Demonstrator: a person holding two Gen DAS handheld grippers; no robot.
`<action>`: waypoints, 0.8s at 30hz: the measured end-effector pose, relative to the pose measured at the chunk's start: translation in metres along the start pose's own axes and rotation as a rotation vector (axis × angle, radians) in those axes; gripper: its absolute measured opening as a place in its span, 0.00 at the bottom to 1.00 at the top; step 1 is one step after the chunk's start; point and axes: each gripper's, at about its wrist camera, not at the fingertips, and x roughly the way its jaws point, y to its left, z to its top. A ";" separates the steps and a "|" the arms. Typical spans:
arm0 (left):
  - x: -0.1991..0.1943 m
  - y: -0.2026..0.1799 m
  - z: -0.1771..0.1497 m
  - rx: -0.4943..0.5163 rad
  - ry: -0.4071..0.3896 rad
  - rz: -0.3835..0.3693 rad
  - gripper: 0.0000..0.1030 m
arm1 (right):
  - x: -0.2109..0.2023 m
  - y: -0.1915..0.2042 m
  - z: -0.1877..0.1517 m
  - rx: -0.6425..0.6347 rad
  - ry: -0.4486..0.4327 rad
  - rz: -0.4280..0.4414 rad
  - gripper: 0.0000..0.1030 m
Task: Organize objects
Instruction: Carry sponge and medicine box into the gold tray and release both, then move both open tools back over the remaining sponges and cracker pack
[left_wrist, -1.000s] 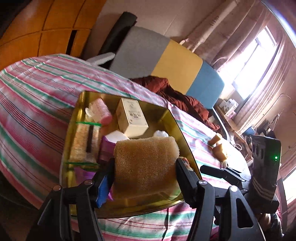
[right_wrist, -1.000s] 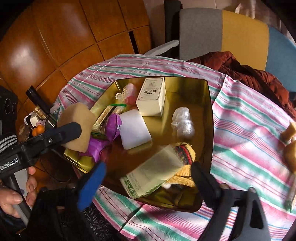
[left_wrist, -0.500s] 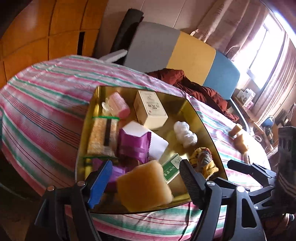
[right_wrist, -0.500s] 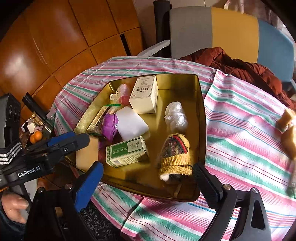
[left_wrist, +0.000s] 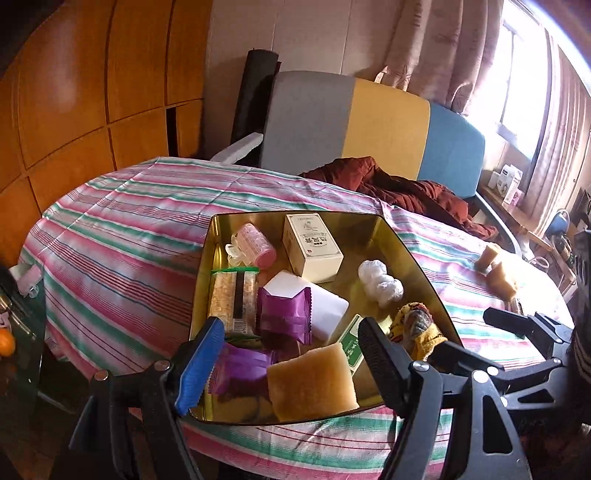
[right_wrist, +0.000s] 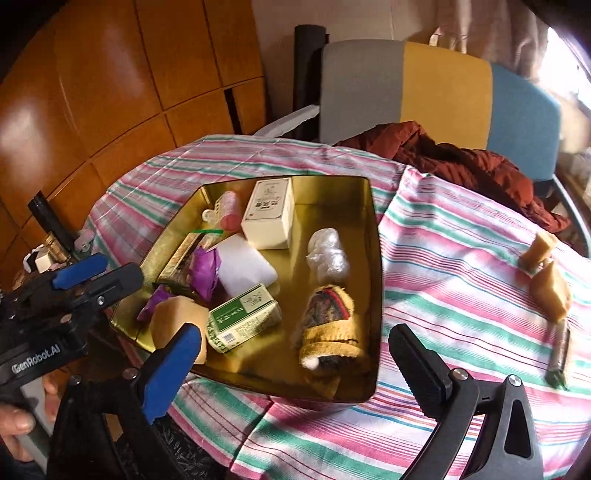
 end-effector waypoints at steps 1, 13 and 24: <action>0.000 -0.001 -0.001 0.005 0.000 -0.001 0.74 | -0.001 -0.001 0.000 0.004 -0.003 -0.005 1.00; -0.009 -0.020 -0.003 0.066 -0.012 -0.001 0.74 | -0.015 -0.013 -0.002 0.038 -0.037 -0.038 1.00; -0.011 -0.045 0.002 0.129 -0.014 -0.032 0.74 | -0.025 -0.056 -0.004 0.107 -0.039 -0.127 1.00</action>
